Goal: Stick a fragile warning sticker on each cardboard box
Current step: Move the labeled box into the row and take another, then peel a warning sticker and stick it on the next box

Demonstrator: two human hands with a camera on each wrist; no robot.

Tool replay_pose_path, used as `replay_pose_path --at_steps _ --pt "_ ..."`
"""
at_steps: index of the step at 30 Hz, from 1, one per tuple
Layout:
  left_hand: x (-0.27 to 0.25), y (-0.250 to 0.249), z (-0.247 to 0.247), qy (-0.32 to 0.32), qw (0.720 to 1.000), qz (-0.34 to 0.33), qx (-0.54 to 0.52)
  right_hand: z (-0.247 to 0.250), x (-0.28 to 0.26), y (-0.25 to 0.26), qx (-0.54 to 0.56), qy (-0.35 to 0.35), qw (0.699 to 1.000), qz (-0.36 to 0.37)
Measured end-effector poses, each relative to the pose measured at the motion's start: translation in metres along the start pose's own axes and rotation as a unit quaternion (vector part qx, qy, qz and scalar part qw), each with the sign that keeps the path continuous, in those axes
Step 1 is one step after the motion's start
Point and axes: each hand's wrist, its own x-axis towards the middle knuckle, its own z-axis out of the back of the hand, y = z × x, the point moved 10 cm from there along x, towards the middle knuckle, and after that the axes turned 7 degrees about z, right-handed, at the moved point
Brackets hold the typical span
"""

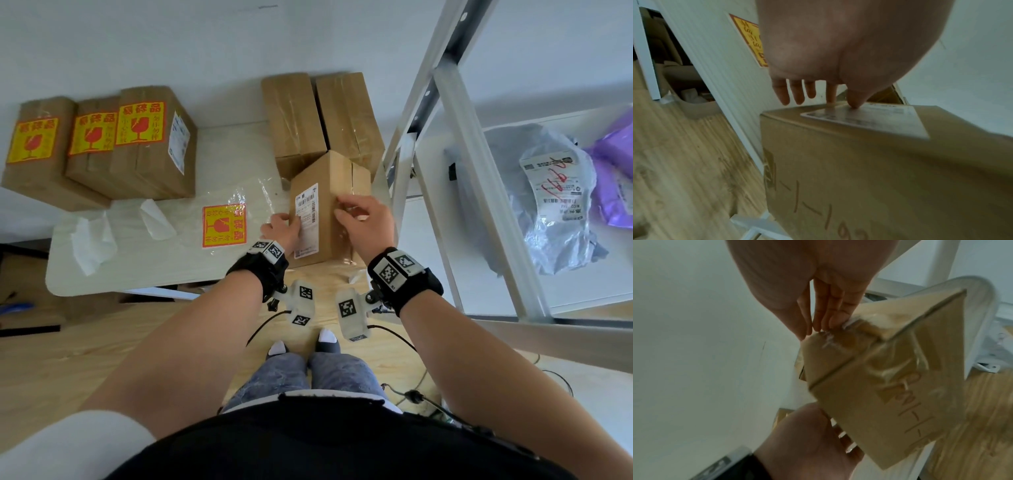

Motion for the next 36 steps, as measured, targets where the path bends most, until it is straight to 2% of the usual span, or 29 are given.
replay_pose_path --at_steps 2,5,8,11,14,16,19,21,24,28,30,32,33,34,35,36 --pt "0.006 -0.001 -0.008 0.04 0.999 -0.006 0.009 -0.011 0.003 0.009 -0.014 0.02 1.0 0.02" --pt "-0.005 -0.018 -0.033 0.155 0.986 -0.042 -0.046 -0.024 0.007 0.019 -0.079 0.05 0.995 0.044" --pt "-0.019 -0.029 -0.038 0.191 0.977 -0.061 -0.076 -0.026 0.009 0.022 -0.117 0.048 0.991 0.048" --pt "-0.015 -0.031 -0.021 0.158 0.981 -0.101 -0.046 -0.032 0.011 0.026 -0.147 0.054 0.986 0.062" --pt "0.005 -0.027 0.019 0.058 0.988 -0.135 -0.042 -0.046 0.012 0.037 -0.172 0.053 0.982 0.063" --pt "0.018 -0.023 0.053 -0.005 0.989 -0.139 -0.051 -0.061 0.016 0.051 -0.179 0.043 0.981 0.067" --pt "0.039 -0.009 0.102 -0.067 0.99 -0.125 -0.027 -0.091 0.025 0.071 -0.152 0.03 0.986 0.066" --pt "0.057 0.009 0.132 -0.092 0.992 -0.086 -0.006 -0.118 0.034 0.07 -0.1 0.039 0.994 0.015" --pt "0.084 0.044 0.163 -0.094 0.995 0.0 0.036 -0.165 0.04 0.045 -0.072 0.063 0.989 -0.113" --pt "0.107 0.077 0.186 -0.07 0.992 0.068 0.077 -0.198 0.036 0.002 -0.015 0.01 0.968 -0.249" --pt "0.117 0.087 0.188 -0.043 0.992 0.09 0.071 -0.196 0.027 -0.002 -0.039 -0.03 0.957 -0.285" --pt "0.128 0.091 0.186 -0.014 0.993 0.087 0.073 -0.198 0.021 0.002 -0.233 0.031 0.936 -0.263" --pt "0.131 0.09 0.185 -0.003 0.994 0.077 0.081 -0.2 0.015 -0.019 -0.157 -0.01 0.934 -0.321" --pt "0.136 0.09 0.184 0.003 0.994 0.069 0.09 -0.206 0.011 -0.036 0.004 -0.077 0.929 -0.362" --pt "0.139 0.09 0.184 0.007 0.993 0.063 0.097 -0.207 0.017 -0.043 0.039 -0.102 0.939 -0.327" --pt "0.142 0.09 0.185 0.01 0.993 0.062 0.101 -0.214 0.018 -0.041 0.012 -0.088 0.943 -0.32"
